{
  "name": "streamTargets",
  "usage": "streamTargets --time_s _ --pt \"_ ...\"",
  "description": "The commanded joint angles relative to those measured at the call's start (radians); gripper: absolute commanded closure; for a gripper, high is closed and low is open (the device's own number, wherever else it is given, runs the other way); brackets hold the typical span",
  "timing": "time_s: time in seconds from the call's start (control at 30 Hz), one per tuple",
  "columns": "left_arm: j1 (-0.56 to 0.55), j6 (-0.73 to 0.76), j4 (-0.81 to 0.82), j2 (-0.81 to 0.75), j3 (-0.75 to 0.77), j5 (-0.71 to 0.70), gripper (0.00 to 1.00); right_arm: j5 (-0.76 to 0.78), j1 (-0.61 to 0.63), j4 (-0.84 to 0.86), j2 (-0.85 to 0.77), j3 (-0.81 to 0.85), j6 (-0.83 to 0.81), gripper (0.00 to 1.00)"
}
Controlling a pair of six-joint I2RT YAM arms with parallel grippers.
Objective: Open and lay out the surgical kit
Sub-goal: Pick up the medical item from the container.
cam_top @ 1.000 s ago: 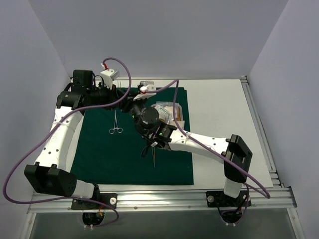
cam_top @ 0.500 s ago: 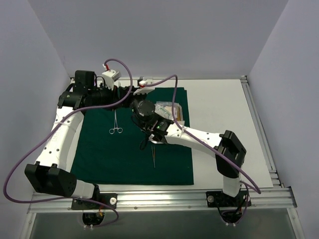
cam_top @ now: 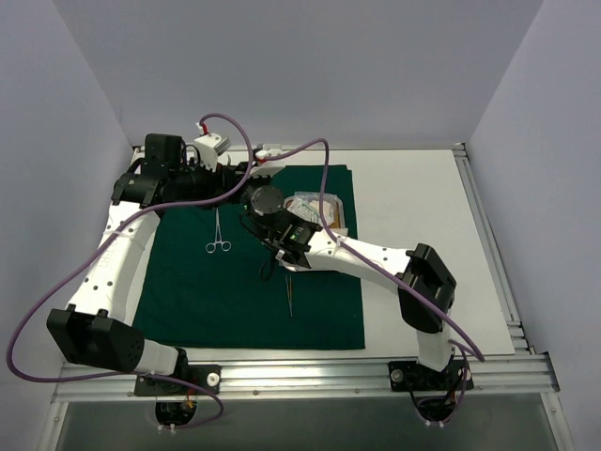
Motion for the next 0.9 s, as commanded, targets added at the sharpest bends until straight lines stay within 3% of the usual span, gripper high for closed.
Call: streamTargets --time_s 0.0,0.1,0.13,0.2,0.23,0.37,0.53,0.63,0.87 --pt "-0.009 0.017 0.046 -0.017 0.01 -0.01 0.98 0.002 -0.001 0.026 0.0 0.009 0.031 0.99" --pt "-0.009 0.036 0.028 -0.017 0.014 0.014 0.98 -0.029 -0.023 0.035 -0.035 -0.035 0.05 1.0" --pt "-0.006 0.046 0.016 -0.019 0.025 0.021 0.84 -0.073 -0.032 0.042 -0.067 -0.054 0.048 1.0" --pt "-0.002 0.088 -0.033 -0.022 0.041 0.056 0.68 -0.139 -0.065 0.04 -0.108 -0.126 0.047 1.0" --pt "0.0 0.11 -0.087 -0.022 0.06 0.08 0.53 -0.212 -0.079 0.025 -0.157 -0.152 0.05 1.0" --pt "0.027 0.26 -0.267 -0.019 0.114 0.214 0.36 -0.374 -0.141 -0.059 -0.291 -0.317 0.088 1.0" --pt "0.086 0.328 -0.395 -0.042 0.122 0.271 0.34 -0.579 -0.176 -0.23 -0.466 -0.489 0.129 1.0" --pt "0.115 0.334 -0.397 -0.054 0.102 0.275 0.34 -0.707 -0.205 -0.241 -0.535 -0.641 0.195 1.0" --pt "0.12 0.302 -0.342 -0.039 0.025 0.315 0.34 -0.825 -0.265 0.043 -0.618 -0.998 0.376 1.0"
